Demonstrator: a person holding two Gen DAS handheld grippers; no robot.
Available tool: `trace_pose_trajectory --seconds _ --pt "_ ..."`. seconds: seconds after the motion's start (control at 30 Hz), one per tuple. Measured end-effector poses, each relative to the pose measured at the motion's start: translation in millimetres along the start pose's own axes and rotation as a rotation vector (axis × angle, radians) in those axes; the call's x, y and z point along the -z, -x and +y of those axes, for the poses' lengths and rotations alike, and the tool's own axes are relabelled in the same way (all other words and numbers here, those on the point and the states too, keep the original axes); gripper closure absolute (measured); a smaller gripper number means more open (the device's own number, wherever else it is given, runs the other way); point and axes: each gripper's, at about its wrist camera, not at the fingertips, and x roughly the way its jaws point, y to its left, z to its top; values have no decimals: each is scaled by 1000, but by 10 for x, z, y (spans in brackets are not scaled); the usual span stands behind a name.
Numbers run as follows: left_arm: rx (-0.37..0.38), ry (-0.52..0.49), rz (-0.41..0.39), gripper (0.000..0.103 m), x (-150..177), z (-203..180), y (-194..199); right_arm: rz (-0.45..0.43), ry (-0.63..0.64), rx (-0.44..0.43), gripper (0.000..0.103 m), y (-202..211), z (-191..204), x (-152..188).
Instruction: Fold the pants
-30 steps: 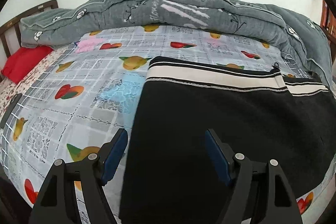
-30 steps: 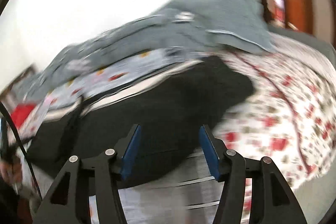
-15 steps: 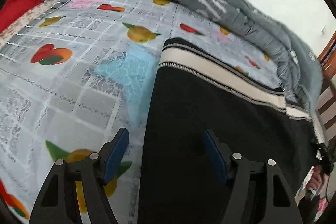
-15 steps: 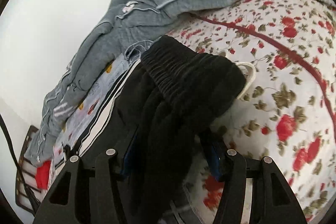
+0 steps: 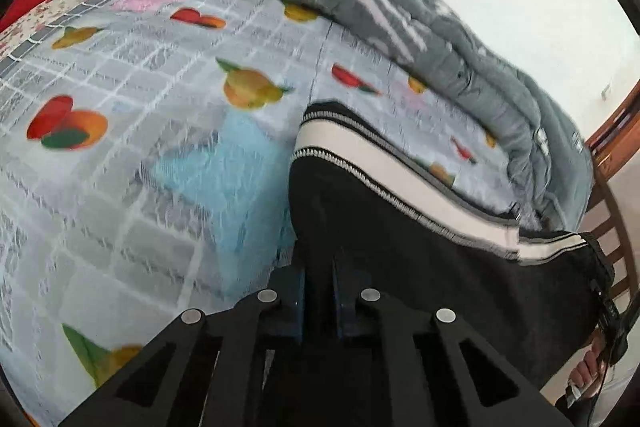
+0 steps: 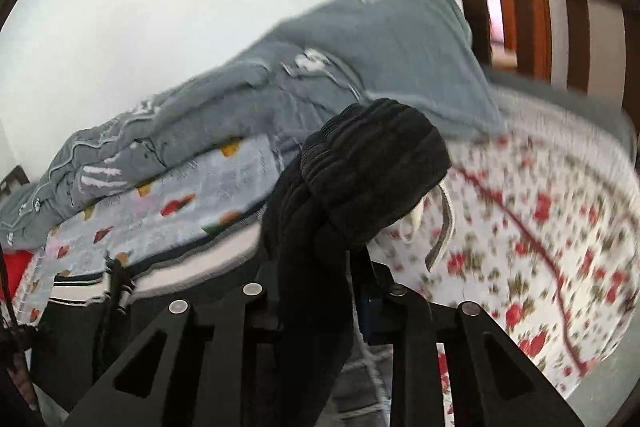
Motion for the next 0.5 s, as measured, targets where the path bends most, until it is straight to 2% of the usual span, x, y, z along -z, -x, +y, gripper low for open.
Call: trace_pose_trajectory --seconds 0.13,0.23,0.33,0.4,0.5 --pt "45 37 -36 93 -250 91 149 -73 81 -19 81 244 488 -287" --pt "17 7 -84 93 -394 180 337 -108 111 -75 82 377 806 -401" --pt "-35 -13 -117 93 -494 393 544 -122 114 -125 82 381 1032 -325" --pt "-76 -30 -124 93 -518 546 600 -93 114 -123 82 275 1117 -197" --pt "-141 -46 -108 92 -479 847 570 18 97 -94 81 -106 1100 115"
